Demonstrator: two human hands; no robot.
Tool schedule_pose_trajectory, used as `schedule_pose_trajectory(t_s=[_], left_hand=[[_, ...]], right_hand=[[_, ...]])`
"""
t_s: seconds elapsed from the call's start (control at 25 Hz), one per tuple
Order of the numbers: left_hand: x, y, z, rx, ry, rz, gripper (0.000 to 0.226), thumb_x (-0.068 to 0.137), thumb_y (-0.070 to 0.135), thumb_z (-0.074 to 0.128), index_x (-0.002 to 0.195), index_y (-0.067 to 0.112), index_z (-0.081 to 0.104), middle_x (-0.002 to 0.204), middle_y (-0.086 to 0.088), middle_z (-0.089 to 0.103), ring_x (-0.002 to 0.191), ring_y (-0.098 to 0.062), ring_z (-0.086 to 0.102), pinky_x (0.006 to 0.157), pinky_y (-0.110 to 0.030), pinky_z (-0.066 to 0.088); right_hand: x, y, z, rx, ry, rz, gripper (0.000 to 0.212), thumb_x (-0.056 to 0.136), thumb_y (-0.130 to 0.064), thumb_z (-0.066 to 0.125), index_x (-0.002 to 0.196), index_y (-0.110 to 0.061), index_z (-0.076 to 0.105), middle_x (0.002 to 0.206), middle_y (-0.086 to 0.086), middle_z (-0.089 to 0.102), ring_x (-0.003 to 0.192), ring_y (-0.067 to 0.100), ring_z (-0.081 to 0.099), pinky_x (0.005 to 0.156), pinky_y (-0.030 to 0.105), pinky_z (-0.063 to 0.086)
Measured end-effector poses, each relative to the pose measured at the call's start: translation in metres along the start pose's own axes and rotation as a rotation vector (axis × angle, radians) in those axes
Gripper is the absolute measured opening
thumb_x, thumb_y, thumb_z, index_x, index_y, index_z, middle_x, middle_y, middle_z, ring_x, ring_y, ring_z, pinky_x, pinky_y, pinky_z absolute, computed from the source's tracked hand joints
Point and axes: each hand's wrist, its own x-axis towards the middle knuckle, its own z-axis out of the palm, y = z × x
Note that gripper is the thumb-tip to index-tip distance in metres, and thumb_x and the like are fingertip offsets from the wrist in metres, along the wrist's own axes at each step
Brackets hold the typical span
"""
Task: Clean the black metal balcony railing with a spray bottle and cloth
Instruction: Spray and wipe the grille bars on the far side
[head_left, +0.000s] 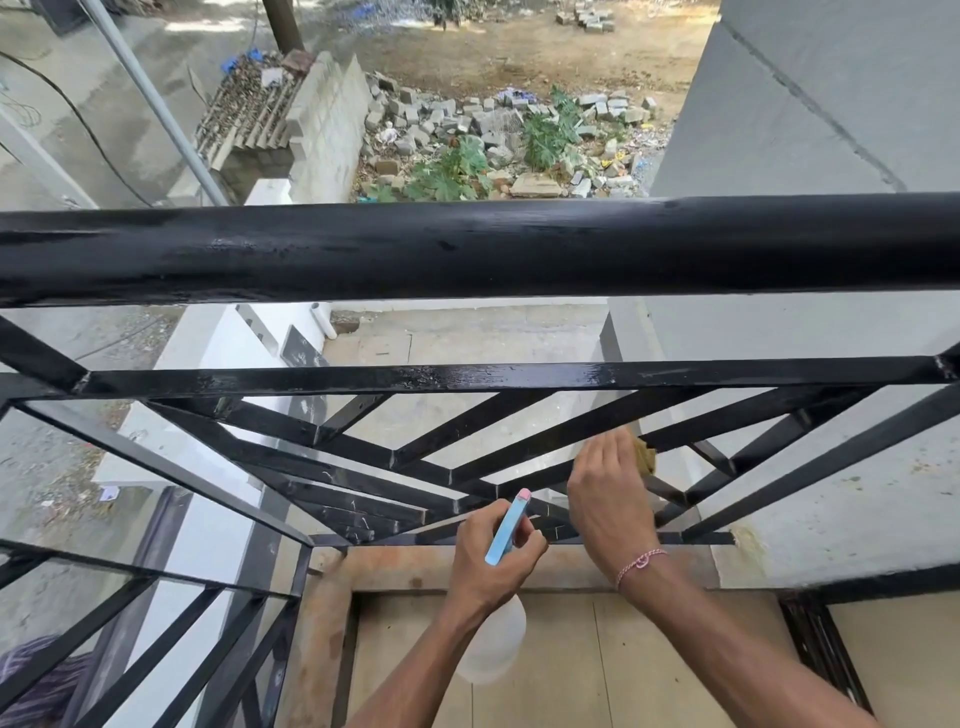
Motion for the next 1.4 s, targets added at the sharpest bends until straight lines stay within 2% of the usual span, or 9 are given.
schedule_pose_trajectory(t_s=[0.44,0.72,0.88,1.0,1.08,1.12,1.24,1.32,1.4], left_hand=[[0.0,-0.007,-0.028,0.001,-0.005,0.005,0.015,0.078,0.036,0.075,0.08,0.025,0.064,0.07,0.005,0.062,0.069,-0.024,0.067,0.064,-0.041,0.064],[-0.015,-0.015,-0.051,-0.001,0.025,0.035,0.027,0.078,0.043,0.075,0.091,0.022,0.066,0.079,0.006,0.066,0.075,-0.023,0.07,0.068,-0.037,0.065],[-0.016,-0.022,-0.055,0.031,0.112,0.001,0.015,0.078,0.034,0.076,0.078,0.023,0.065,0.068,0.007,0.062,0.064,-0.017,0.065,0.06,-0.03,0.061],[-0.021,-0.028,-0.054,0.051,0.164,-0.007,0.023,0.079,0.02,0.077,0.066,0.026,0.059,0.059,0.005,0.056,0.054,-0.011,0.054,0.053,-0.022,0.05],[-0.022,-0.03,-0.055,0.051,0.19,-0.018,0.027,0.078,0.015,0.077,0.064,0.026,0.057,0.057,0.006,0.055,0.053,-0.007,0.051,0.052,-0.022,0.047],[-0.022,-0.03,-0.056,0.046,0.199,-0.021,0.027,0.079,0.014,0.078,0.064,0.025,0.057,0.057,0.007,0.055,0.052,-0.007,0.051,0.052,-0.021,0.047],[-0.021,-0.025,-0.061,0.026,0.229,-0.021,0.023,0.079,0.019,0.077,0.067,0.024,0.059,0.059,0.009,0.057,0.054,-0.011,0.055,0.053,-0.026,0.055],[-0.021,-0.026,-0.064,-0.002,0.223,-0.026,0.013,0.078,0.025,0.074,0.072,0.024,0.062,0.064,0.007,0.06,0.06,-0.019,0.061,0.055,-0.04,0.061],[-0.022,-0.027,-0.067,-0.005,0.237,-0.041,0.011,0.076,0.03,0.071,0.074,0.023,0.064,0.066,0.007,0.061,0.063,-0.021,0.063,0.056,-0.047,0.061]], right_hand=[[0.005,-0.05,0.024,0.097,-0.017,-0.106,0.056,0.102,-0.022,0.05,0.147,0.006,0.031,0.145,0.03,0.04,0.142,0.046,0.03,0.124,0.055,0.013],[0.005,-0.094,0.03,0.15,-0.086,-0.377,0.069,0.106,-0.02,0.044,0.158,0.001,0.003,0.165,0.024,0.003,0.154,0.036,-0.001,0.121,0.046,-0.006],[0.006,-0.082,0.027,0.221,-0.088,-0.452,0.073,0.102,-0.013,0.054,0.158,-0.001,0.009,0.166,0.021,0.01,0.154,0.032,0.008,0.123,0.042,0.003],[0.001,-0.078,0.017,0.603,-0.176,-0.369,0.061,0.098,-0.007,0.058,0.153,-0.011,0.032,0.153,0.013,0.044,0.14,0.026,0.042,0.119,0.034,0.031],[-0.015,-0.074,0.004,0.984,-0.268,-0.146,0.042,0.101,-0.01,0.055,0.142,-0.017,0.049,0.126,0.005,0.065,0.105,0.01,0.062,0.091,0.021,0.053],[-0.025,-0.07,-0.005,1.166,-0.265,-0.021,0.034,0.103,-0.014,0.051,0.137,-0.019,0.055,0.112,0.002,0.069,0.086,0.003,0.063,0.073,0.015,0.053],[-0.052,-0.051,-0.038,1.528,0.017,0.247,0.033,0.104,-0.009,0.046,0.132,-0.022,0.058,0.088,-0.006,0.066,0.062,-0.002,0.057,0.052,0.01,0.045],[-0.05,-0.045,-0.052,1.334,0.43,0.21,0.042,0.1,0.006,0.045,0.139,-0.008,0.054,0.11,0.002,0.067,0.094,-0.002,0.063,0.079,0.011,0.054],[-0.03,-0.052,-0.048,0.869,0.61,-0.022,0.048,0.098,0.011,0.032,0.144,0.006,0.045,0.138,0.021,0.056,0.133,0.026,0.052,0.111,0.037,0.045]])
